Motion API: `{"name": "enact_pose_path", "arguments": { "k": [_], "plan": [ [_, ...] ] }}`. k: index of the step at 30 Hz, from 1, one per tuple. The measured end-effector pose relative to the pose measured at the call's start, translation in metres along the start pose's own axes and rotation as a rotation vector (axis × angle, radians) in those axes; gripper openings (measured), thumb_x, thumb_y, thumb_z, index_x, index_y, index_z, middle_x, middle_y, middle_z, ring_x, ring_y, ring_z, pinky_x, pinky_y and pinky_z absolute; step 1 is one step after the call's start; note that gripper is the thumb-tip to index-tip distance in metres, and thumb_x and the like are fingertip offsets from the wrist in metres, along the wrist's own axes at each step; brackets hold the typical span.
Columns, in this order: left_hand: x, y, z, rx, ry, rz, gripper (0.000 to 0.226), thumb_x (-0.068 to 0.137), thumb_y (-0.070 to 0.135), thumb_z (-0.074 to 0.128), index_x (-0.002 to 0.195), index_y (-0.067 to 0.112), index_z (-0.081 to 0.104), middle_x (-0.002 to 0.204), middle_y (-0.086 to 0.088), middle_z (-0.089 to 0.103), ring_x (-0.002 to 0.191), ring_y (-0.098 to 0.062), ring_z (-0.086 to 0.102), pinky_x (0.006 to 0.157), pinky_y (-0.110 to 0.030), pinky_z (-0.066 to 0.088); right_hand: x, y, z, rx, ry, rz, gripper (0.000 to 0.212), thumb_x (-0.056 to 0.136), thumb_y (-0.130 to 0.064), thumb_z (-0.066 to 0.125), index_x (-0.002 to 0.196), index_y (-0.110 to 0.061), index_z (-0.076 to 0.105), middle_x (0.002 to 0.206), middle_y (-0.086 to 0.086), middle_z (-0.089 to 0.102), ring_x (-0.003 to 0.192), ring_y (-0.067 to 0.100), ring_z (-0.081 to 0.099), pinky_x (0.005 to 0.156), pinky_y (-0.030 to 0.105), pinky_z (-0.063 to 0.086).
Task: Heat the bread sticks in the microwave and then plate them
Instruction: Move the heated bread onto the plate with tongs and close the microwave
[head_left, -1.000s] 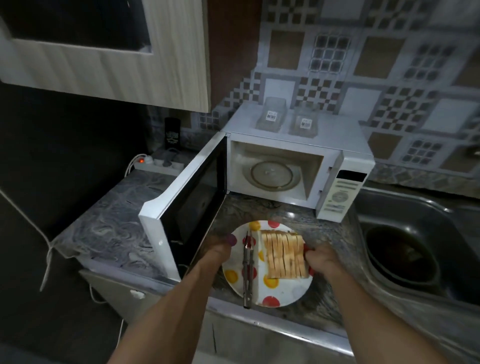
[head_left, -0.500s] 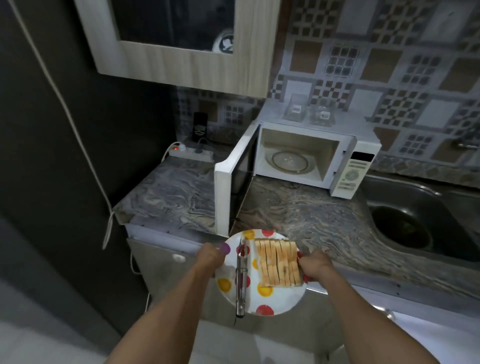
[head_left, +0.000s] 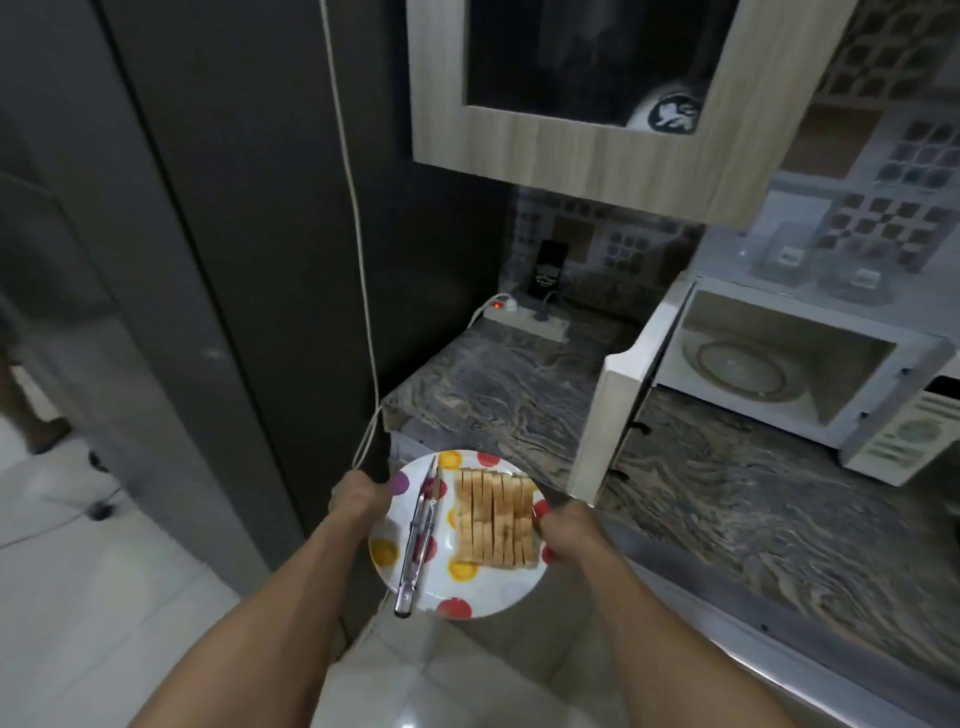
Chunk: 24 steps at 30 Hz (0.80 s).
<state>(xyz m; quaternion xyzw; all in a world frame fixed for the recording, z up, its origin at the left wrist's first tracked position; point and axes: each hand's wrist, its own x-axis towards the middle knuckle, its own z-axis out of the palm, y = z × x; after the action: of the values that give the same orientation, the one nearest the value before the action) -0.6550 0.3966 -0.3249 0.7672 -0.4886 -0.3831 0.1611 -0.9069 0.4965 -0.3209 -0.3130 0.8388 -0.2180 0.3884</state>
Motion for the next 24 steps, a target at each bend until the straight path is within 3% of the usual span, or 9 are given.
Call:
{"name": "enact_pose_path", "arguments": {
  "k": [2,4,5,8,11,17,20,24],
  "plan": [
    [0.022,0.007,-0.011,-0.001,0.018,0.003,0.04,0.085,0.029,0.068,0.109,-0.002,0.062,0.112,-0.021,0.065,0.102,-0.036,0.064,0.086,-0.041,0.056,0.015,-0.022,0.01,0.009,0.02,-0.01,0.03,0.098,-0.03,0.058,0.104,-0.003,0.069,0.089,0.012,0.071,0.06,0.02,0.066,0.038,0.015,0.041],
    [0.046,0.018,-0.018,-0.012,0.03,0.004,0.039,0.085,0.028,0.068,0.109,-0.002,0.063,0.111,-0.021,0.064,0.102,-0.037,0.063,0.088,-0.042,0.056,0.034,-0.043,0.019,0.051,0.042,-0.044,0.024,0.094,-0.027,0.061,0.103,-0.006,0.069,0.092,0.01,0.071,0.074,0.025,0.07,0.058,0.029,0.058],
    [0.058,0.028,-0.021,-0.008,0.031,0.011,0.038,0.085,0.027,0.068,0.108,-0.002,0.063,0.111,-0.021,0.065,0.102,-0.037,0.064,0.088,-0.042,0.056,0.048,-0.054,0.021,0.08,0.049,-0.067,0.022,0.093,-0.026,0.061,0.101,-0.007,0.07,0.092,0.009,0.071,0.077,0.026,0.07,0.064,0.032,0.06],
    [0.094,0.051,-0.02,-0.004,0.034,0.025,0.033,0.086,0.024,0.067,0.105,-0.002,0.065,0.109,-0.02,0.065,0.101,-0.036,0.064,0.088,-0.043,0.056,0.076,-0.078,0.02,0.087,0.037,-0.052,0.025,0.093,-0.031,0.061,0.092,-0.008,0.07,0.084,0.009,0.072,0.07,0.023,0.071,0.062,0.031,0.059],
    [0.128,0.078,-0.015,0.02,0.038,0.033,0.028,0.087,0.019,0.065,0.105,-0.002,0.066,0.109,-0.02,0.066,0.101,-0.035,0.064,0.087,-0.04,0.056,0.109,-0.104,0.016,0.1,0.048,-0.011,0.023,0.095,-0.032,0.06,0.094,-0.01,0.066,0.085,0.01,0.07,0.074,0.024,0.07,0.07,0.036,0.061],
    [0.181,0.122,0.009,0.056,-0.003,0.066,0.032,0.088,0.02,0.065,0.113,0.001,0.064,0.115,-0.019,0.064,0.105,-0.034,0.063,0.089,-0.038,0.055,0.156,-0.134,0.0,0.076,0.157,0.045,0.022,0.098,-0.028,0.059,0.092,-0.008,0.065,0.079,0.008,0.063,0.066,0.019,0.062,0.054,0.025,0.048],
    [0.203,0.141,0.024,0.069,-0.045,0.102,0.031,0.086,0.02,0.065,0.111,0.002,0.065,0.112,-0.019,0.066,0.103,-0.035,0.064,0.088,-0.038,0.055,0.178,-0.138,-0.005,0.051,0.202,0.082,0.03,0.095,-0.036,0.06,0.092,-0.008,0.07,0.086,0.012,0.07,0.077,0.026,0.068,0.07,0.033,0.058],
    [0.237,0.176,0.046,0.149,-0.109,0.137,0.033,0.085,0.019,0.067,0.114,0.004,0.065,0.116,-0.018,0.066,0.107,-0.034,0.063,0.086,-0.034,0.051,0.207,-0.139,-0.01,0.04,0.232,0.137,0.044,0.096,-0.046,0.055,0.089,-0.008,0.076,0.092,0.014,0.074,0.089,0.03,0.07,0.076,0.031,0.055]
  ]
}}
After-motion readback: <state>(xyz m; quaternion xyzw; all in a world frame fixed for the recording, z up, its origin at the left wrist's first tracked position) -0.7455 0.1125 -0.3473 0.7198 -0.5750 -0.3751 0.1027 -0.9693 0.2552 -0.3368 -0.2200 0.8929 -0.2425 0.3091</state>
